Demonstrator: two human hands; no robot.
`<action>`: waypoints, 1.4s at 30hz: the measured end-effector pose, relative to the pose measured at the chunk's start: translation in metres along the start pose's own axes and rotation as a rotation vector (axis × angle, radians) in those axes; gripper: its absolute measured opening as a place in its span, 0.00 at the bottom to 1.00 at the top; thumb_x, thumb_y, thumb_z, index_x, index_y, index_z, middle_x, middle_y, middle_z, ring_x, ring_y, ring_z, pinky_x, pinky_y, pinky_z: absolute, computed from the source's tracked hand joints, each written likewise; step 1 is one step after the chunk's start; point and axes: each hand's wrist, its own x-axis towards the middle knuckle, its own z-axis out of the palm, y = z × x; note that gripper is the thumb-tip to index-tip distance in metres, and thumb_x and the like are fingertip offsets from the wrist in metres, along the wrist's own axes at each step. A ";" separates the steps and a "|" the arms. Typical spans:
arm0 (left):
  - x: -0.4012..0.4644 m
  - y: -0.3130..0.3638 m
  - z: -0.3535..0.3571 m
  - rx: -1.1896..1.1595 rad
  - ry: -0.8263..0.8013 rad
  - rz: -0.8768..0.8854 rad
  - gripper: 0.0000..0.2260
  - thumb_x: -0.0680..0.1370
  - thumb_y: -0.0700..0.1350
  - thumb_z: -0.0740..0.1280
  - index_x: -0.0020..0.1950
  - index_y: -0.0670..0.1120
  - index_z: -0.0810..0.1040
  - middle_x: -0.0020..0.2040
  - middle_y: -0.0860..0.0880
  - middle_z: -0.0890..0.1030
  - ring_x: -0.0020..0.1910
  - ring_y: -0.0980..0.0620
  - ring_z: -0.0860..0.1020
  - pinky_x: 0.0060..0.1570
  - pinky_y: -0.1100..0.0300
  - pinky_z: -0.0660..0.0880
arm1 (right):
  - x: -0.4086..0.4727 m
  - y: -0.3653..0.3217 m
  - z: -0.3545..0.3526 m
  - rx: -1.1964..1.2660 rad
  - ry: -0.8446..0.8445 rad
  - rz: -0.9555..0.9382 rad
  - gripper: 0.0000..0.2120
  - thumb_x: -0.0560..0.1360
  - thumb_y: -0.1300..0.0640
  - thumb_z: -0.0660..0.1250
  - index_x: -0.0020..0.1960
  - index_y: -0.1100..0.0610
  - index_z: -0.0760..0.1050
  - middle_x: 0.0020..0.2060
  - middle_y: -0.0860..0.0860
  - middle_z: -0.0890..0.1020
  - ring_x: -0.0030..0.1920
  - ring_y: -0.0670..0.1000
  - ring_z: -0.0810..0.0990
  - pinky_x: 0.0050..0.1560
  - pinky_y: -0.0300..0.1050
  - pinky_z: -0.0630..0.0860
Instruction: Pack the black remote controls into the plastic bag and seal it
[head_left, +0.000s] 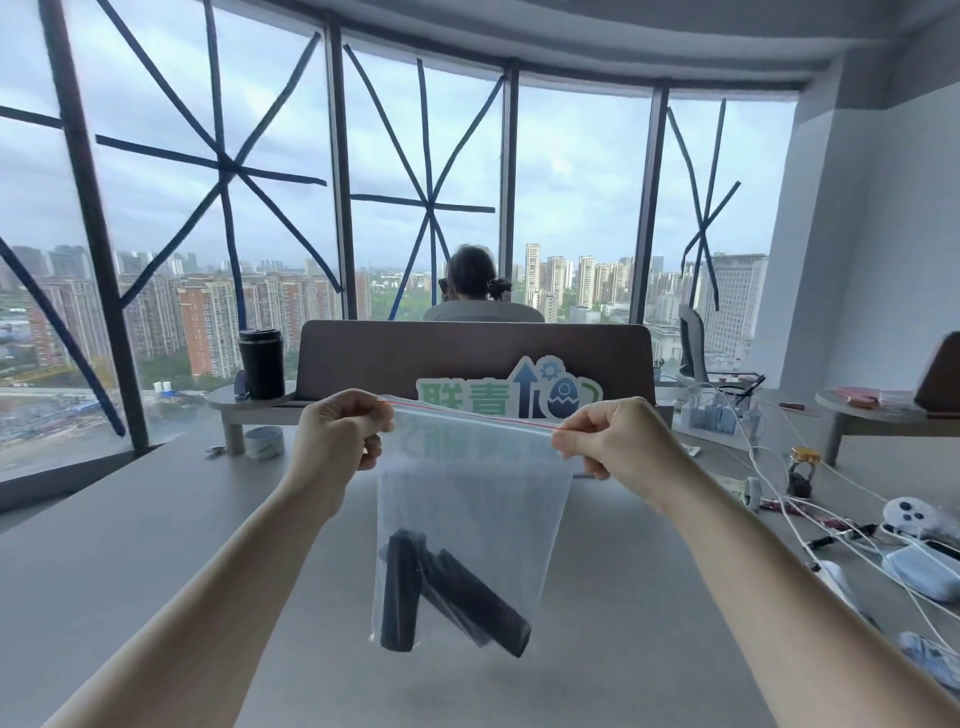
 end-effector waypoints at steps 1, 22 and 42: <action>0.001 -0.001 -0.001 0.003 0.004 -0.002 0.09 0.73 0.34 0.67 0.35 0.44 0.78 0.33 0.45 0.78 0.21 0.55 0.66 0.29 0.61 0.64 | 0.000 0.002 0.001 -0.003 0.009 0.002 0.08 0.70 0.59 0.76 0.33 0.58 0.83 0.26 0.49 0.83 0.25 0.49 0.73 0.32 0.45 0.74; 0.165 -0.067 -0.109 -0.038 0.248 -0.139 0.17 0.76 0.28 0.53 0.37 0.46 0.73 0.42 0.47 0.77 0.37 0.47 0.82 0.43 0.51 0.80 | 0.177 -0.022 0.198 -0.007 0.063 -0.024 0.07 0.74 0.55 0.69 0.37 0.55 0.80 0.25 0.48 0.84 0.30 0.50 0.82 0.33 0.51 0.82; 0.089 -0.226 -0.232 0.120 0.411 -0.331 0.09 0.76 0.33 0.64 0.37 0.41 0.76 0.36 0.43 0.77 0.36 0.49 0.75 0.37 0.61 0.78 | 0.068 0.068 0.335 -0.215 -0.471 -0.051 0.06 0.72 0.53 0.69 0.40 0.52 0.84 0.36 0.49 0.86 0.29 0.46 0.78 0.45 0.47 0.81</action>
